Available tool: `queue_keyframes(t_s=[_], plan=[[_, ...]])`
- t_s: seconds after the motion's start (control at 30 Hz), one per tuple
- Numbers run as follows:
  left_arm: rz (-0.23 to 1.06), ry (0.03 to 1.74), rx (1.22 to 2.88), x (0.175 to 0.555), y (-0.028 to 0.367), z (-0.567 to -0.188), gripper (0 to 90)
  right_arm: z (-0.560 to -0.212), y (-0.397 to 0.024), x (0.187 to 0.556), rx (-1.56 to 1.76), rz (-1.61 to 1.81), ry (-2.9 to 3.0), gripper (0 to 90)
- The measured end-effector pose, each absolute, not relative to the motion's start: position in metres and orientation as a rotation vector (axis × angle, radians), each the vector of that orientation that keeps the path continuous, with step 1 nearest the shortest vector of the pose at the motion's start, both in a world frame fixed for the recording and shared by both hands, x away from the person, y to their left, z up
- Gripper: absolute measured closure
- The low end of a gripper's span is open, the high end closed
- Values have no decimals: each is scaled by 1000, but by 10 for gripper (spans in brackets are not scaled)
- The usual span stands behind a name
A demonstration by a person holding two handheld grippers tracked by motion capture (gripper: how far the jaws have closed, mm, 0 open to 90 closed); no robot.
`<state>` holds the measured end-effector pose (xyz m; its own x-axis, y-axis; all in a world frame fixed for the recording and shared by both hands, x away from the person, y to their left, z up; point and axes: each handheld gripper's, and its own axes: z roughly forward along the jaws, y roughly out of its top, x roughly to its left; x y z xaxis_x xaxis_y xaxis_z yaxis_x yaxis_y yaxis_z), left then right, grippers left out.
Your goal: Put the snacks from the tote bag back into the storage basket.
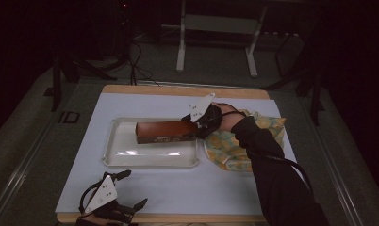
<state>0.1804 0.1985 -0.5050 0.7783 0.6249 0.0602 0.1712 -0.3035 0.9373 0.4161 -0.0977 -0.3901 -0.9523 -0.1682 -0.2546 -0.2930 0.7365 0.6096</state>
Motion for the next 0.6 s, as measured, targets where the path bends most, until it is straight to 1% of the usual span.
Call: queue_keyframes(t_s=[0.33,0.6], plan=[[506,606,1860,181,198,-505,0,-427,-96,423,-334,979,2801,432],[506,606,1863,181,198,-506,0,-448,-94,426,-294,957,2822,432]])
